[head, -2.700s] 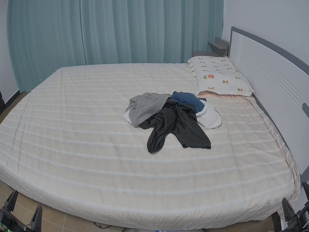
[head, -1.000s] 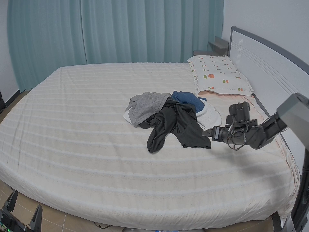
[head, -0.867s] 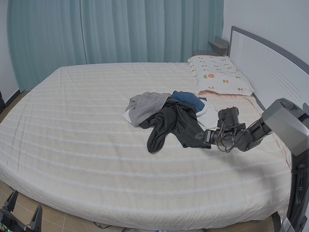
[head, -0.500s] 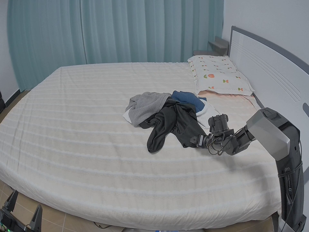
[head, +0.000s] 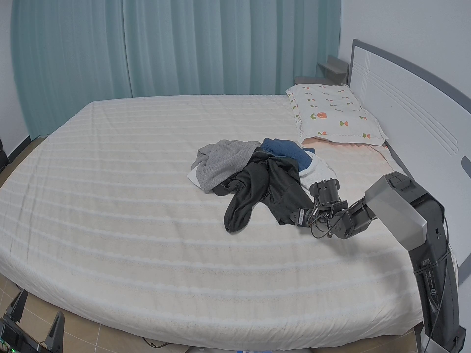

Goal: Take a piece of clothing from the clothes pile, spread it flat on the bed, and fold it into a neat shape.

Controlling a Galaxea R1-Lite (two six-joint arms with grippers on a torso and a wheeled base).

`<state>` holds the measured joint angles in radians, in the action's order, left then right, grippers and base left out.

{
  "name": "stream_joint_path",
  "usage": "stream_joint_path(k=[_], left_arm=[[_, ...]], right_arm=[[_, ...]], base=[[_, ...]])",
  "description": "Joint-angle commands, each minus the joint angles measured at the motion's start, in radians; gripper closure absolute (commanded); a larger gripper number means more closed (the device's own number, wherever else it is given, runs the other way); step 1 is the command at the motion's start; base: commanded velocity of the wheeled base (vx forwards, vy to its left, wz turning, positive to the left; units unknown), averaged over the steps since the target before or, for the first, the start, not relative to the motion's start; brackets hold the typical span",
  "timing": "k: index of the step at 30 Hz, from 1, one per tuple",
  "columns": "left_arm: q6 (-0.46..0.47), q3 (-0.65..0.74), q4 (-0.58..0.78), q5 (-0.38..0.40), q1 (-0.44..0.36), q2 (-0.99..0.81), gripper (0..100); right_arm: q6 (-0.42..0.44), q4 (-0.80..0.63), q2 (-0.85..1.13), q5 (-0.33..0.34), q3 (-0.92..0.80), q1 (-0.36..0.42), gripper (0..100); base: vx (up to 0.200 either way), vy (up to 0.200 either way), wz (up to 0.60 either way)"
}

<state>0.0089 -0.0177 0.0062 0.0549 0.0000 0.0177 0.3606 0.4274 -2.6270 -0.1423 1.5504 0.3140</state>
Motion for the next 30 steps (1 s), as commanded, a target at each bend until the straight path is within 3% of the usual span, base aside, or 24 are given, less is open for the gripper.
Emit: stream_joint_path(k=[1, 8, 13, 18, 22, 30], left_arm=[[0.000, 0.018, 0.000, 0.000, 0.000, -0.018, 0], [0.000, 0.016, 0.000, 0.000, 0.000, -0.018, 0], [0.000, 0.018, 0.000, 0.000, 0.000, -0.018, 0], [0.000, 0.018, 0.000, 0.000, 0.000, -0.018, 0], [0.000, 0.018, 0.000, 0.000, 0.000, -0.018, 0], [0.006, 0.018, 0.000, 0.003, 0.000, -0.018, 0]], right_arm=[[-0.003, -0.001, -0.016, 0.001, 0.013, 0.000, 100], [0.034, 0.020, 0.032, 0.003, -0.001, 0.002, 100], [0.123, 0.024, 0.136, 0.024, -0.096, 0.003, 100], [0.201, 0.134, 0.384, 0.204, -0.440, -0.001, 100], [0.236, 0.358, 0.613, 0.331, -0.790, 0.000, 100], [0.244, 0.534, 0.907, 0.438, -1.053, 0.076, 100]], base=[[0.000, 0.000, 0.00], [0.000, 0.000, 0.00], [0.000, 0.000, 0.00], [0.000, 0.000, 0.00], [0.000, 0.000, 0.00], [0.000, 0.000, 0.00]])
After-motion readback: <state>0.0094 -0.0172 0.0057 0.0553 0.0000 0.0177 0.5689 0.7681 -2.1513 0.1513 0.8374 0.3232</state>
